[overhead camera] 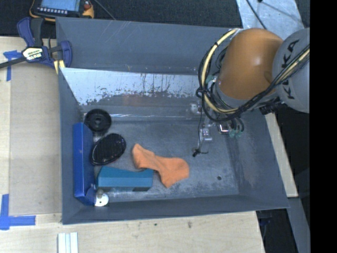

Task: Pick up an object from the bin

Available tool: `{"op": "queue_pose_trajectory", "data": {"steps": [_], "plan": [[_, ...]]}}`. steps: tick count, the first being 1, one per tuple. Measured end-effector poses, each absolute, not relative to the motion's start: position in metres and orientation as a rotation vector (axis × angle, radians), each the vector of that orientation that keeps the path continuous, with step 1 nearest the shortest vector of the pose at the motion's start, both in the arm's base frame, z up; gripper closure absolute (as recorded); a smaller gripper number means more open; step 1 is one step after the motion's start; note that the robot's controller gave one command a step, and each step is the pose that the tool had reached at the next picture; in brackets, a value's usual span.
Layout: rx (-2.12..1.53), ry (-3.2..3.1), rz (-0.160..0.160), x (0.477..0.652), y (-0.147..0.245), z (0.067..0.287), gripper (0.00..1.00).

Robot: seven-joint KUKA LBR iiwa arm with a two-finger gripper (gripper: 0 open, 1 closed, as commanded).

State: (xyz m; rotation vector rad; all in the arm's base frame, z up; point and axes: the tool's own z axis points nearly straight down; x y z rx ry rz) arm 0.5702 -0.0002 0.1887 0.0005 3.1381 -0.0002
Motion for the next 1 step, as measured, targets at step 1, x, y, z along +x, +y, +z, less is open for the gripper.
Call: {"op": "queue_pose_trajectory", "data": {"steps": [1], "plan": [[-0.024, 3.129, -0.002, 0.5675, 0.0241, 0.1492, 0.0]]}}
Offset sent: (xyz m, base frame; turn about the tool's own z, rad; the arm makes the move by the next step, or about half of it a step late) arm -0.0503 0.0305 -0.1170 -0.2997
